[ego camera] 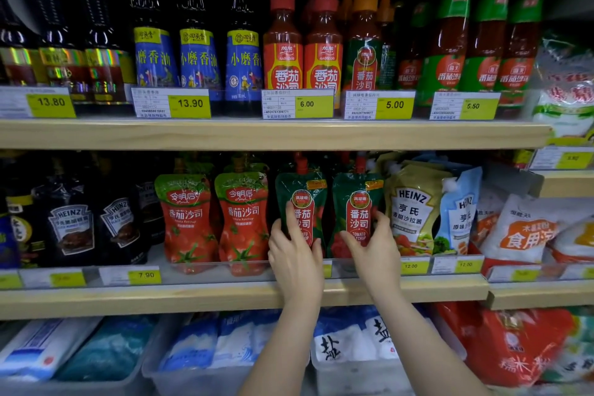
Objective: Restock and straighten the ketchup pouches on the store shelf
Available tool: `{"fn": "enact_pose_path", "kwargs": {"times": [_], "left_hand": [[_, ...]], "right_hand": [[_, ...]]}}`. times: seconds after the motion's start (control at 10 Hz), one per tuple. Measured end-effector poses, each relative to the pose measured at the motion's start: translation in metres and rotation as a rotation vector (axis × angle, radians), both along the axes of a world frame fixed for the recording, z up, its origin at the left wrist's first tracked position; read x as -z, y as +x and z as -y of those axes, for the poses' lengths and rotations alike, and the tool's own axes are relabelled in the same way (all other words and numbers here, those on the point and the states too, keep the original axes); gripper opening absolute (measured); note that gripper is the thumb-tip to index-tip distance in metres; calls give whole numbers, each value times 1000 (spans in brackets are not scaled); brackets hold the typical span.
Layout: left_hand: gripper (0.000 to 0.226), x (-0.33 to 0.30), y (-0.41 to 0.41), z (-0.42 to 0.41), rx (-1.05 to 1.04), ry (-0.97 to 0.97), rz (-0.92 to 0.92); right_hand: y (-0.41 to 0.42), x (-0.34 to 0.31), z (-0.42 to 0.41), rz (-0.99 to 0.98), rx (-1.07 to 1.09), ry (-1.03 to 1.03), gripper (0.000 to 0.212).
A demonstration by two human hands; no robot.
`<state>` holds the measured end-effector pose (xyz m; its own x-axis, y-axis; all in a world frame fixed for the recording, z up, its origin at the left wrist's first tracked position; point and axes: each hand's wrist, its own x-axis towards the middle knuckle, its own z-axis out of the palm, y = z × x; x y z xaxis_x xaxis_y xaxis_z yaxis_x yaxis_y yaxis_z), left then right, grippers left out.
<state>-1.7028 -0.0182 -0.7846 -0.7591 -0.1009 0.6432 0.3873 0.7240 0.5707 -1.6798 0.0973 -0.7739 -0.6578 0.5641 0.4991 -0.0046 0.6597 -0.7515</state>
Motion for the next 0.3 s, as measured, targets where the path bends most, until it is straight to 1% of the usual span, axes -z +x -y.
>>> {"fn": "enact_pose_path", "kwargs": {"times": [0.1,0.2,0.3], "left_hand": [[81,4,4,2,29,31,-35],[66,19,13,18,87,-15,-175],[56,8,13,41,166,-171,-190]], "right_hand": [[4,0,1,4,-20,-31,77],[21,3,0,-28,-34,25,74],[41,-7,1,31,-48,145,57]]}}
